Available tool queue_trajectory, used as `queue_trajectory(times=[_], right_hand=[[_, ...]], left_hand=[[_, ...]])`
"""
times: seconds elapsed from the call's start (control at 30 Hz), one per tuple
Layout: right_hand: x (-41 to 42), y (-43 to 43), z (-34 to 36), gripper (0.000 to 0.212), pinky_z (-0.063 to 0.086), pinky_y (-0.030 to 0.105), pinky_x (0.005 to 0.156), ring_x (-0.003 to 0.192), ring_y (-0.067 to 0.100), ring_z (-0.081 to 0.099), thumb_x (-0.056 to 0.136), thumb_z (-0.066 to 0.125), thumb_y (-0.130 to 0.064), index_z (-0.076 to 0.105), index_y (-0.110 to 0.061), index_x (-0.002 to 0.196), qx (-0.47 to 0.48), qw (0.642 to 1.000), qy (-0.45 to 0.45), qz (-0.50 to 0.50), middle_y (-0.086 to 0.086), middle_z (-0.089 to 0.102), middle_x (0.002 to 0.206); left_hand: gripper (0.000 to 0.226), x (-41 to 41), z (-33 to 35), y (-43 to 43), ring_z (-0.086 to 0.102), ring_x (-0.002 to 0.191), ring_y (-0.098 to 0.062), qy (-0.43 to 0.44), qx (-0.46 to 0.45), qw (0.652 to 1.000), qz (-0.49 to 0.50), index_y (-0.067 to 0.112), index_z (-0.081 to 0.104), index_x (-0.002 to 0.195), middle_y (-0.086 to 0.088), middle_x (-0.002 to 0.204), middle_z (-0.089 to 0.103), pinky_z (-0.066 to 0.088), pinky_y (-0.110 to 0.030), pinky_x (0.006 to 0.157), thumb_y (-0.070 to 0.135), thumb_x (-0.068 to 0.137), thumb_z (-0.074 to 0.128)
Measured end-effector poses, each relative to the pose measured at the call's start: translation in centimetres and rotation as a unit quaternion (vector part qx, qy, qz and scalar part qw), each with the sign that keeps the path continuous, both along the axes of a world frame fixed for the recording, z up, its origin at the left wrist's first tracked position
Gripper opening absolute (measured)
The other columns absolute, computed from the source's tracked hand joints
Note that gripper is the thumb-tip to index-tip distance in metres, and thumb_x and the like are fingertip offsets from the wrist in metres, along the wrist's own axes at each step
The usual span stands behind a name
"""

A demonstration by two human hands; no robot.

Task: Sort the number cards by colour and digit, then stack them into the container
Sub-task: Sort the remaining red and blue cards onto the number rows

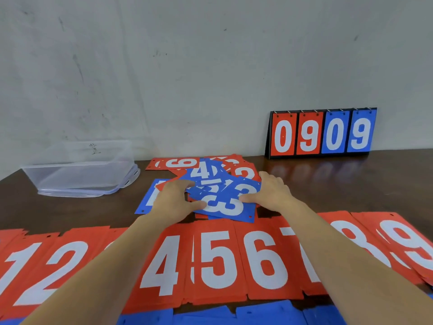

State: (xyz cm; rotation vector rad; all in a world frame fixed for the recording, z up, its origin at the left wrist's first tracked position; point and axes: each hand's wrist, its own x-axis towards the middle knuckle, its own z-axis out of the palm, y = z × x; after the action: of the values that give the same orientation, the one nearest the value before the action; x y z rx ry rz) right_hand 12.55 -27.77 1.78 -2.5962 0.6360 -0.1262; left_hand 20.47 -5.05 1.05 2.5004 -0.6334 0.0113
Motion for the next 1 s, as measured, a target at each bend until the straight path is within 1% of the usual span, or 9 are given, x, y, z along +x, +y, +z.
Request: queue_trajectory(times=[0.2,0.33,0.43,0.53,0.63,0.7,0.8,0.9,1.0], right_hand=[[1.1,-0.8,-1.6,0.092,0.033,0.041,0.108,0.134,0.024,0.038,0.075,0.072,-0.060,0.029,-0.020,0.146,-0.014,1.000,-0.003,0.015,0.003,0.042,0.146],[1.3,-1.2,-2.0,0.093,0.033,0.040,0.106,0.132,0.023,0.034,0.072,0.076,-0.057,0.028,-0.025,0.145,-0.029,0.999,-0.038,0.014,0.004,0.034,0.142],[1.4,-0.8,-2.0,0.087,0.049,0.037,0.097,0.128,0.021,0.039,0.075,0.082,-0.031,0.028,-0.026,0.144,0.061,0.991,-0.115,0.017,0.003,0.026,0.139],[1.6,-0.9,-1.5,0.086,0.055,0.034,0.086,0.123,0.022,0.048,0.082,0.072,-0.001,0.024,-0.026,0.148,0.151,0.968,-0.198,-0.027,0.006,0.031,0.140],[1.9,-1.5,-0.8,0.084,0.055,0.025,0.073,0.108,0.017,0.059,0.083,0.070,0.003,0.026,-0.024,0.149,0.226,0.936,-0.263,-0.055,0.005,0.056,0.118],[1.9,-1.7,-0.1,0.073,0.054,0.025,0.073,0.101,0.016,0.062,0.083,0.070,0.002,0.034,-0.018,0.144,0.257,0.920,-0.289,-0.059,0.001,0.061,0.104],[1.7,-1.9,1.1,0.046,0.056,0.030,0.075,0.102,0.018,0.064,0.085,0.070,-0.001,0.051,-0.012,0.125,0.263,0.912,-0.309,-0.059,0.004,0.065,0.107],[1.3,-1.8,2.3,0.022,0.057,0.032,0.075,0.100,0.019,0.066,0.085,0.070,-0.005,0.058,-0.012,0.103,0.255,0.909,-0.326,-0.049,0.005,0.068,0.106],[0.6,-1.8,3.5,0.016,0.058,0.034,0.074,0.097,0.018,0.067,0.086,0.069,-0.007,0.060,-0.009,0.099,0.242,0.910,-0.334,-0.041,0.006,0.069,0.104]], left_hand=[[0.084,1.5,-0.9,-2.2,0.030,0.141,-0.016,0.046,0.060,0.990,-0.117,0.030,0.034,0.147,0.006,0.152,0.035,0.025,-0.045,0.117,0.057,0.077,0.071],[0.082,2.1,-1.2,-2.5,0.031,0.139,-0.015,-0.029,0.127,0.985,-0.111,0.036,0.032,0.147,0.007,0.151,0.038,0.015,-0.042,0.117,0.066,0.078,0.062],[0.079,2.0,-0.8,-2.8,0.029,0.137,-0.016,-0.091,0.157,0.978,-0.104,0.038,0.032,0.147,0.006,0.146,0.040,0.016,-0.039,0.113,0.068,0.079,0.060],[0.059,1.8,-0.3,-3.1,0.037,0.128,-0.014,-0.136,0.151,0.976,-0.082,0.037,0.046,0.138,0.007,0.132,0.049,0.020,-0.035,0.109,0.058,0.085,0.061],[0.029,1.9,0.0,-2.9,0.051,0.113,-0.013,-0.149,0.078,0.985,-0.045,0.028,0.062,0.118,0.008,0.118,0.062,0.026,-0.034,0.104,0.042,0.093,0.058],[0.019,2.1,0.4,-2.5,0.058,0.101,-0.016,-0.104,-0.023,0.994,-0.002,0.022,0.064,0.109,0.004,0.107,0.066,0.038,-0.033,0.098,0.033,0.095,0.058],[0.007,2.4,1.3,-1.6,0.062,0.091,-0.021,-0.020,-0.178,0.983,0.049,0.014,0.062,0.096,-0.006,0.099,0.068,0.050,-0.031,0.073,0.020,0.094,0.061],[0.008,2.4,2.1,-0.8,0.067,0.089,-0.030,0.049,-0.285,0.954,0.073,0.014,0.061,0.084,-0.011,0.090,0.071,0.054,-0.043,0.079,0.010,0.092,0.061],[0.013,1.7,3.1,-0.2,0.067,0.083,-0.027,0.090,-0.333,0.935,0.074,0.013,0.062,0.093,-0.007,0.088,0.071,0.053,-0.037,0.075,0.001,0.090,0.057]])
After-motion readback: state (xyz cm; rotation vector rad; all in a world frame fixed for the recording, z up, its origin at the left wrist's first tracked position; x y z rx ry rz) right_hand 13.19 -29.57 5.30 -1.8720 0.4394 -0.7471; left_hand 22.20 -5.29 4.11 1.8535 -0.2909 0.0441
